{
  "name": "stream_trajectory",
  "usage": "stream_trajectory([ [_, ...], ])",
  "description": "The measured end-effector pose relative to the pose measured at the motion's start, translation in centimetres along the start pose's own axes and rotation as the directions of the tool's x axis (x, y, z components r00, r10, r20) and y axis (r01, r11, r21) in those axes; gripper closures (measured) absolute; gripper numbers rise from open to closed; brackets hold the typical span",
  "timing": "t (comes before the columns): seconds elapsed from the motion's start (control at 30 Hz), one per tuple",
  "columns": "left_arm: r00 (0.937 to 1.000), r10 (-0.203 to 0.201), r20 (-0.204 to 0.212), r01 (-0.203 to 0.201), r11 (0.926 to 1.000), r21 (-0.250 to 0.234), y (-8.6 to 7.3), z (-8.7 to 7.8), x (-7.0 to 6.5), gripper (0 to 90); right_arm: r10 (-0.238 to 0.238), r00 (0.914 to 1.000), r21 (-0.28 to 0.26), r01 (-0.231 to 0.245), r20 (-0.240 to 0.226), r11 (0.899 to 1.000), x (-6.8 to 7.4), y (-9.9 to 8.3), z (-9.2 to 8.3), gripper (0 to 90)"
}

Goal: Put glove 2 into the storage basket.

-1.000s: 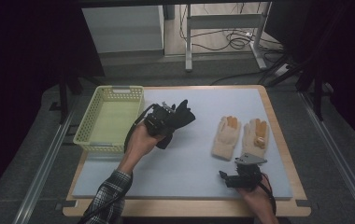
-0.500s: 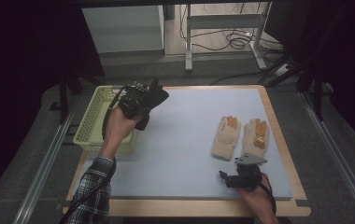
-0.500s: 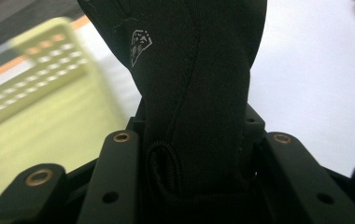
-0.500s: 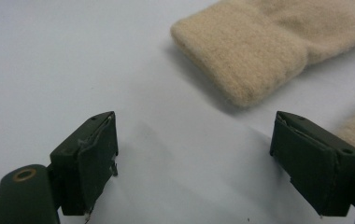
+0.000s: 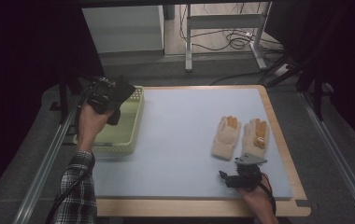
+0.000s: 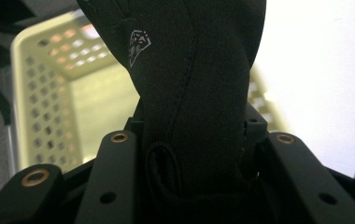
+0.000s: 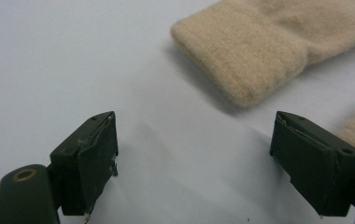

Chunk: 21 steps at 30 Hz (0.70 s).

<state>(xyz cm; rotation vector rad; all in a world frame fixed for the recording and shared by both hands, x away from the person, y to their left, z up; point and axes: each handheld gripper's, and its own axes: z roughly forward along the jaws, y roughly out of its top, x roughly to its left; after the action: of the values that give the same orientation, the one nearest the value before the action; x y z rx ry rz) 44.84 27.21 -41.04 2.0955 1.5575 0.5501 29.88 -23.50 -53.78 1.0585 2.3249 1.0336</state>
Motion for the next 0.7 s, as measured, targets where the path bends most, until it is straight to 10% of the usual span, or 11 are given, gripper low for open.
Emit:
stream_trajectory([
  [0.7,0.9945,-0.089,-0.056,0.099,0.9697,0.223,-3.1,7.7,5.1,56.0,0.002,1.0000,-0.001,-0.002,0.000,1.000,0.0,0.0,0.0,14.9],
])
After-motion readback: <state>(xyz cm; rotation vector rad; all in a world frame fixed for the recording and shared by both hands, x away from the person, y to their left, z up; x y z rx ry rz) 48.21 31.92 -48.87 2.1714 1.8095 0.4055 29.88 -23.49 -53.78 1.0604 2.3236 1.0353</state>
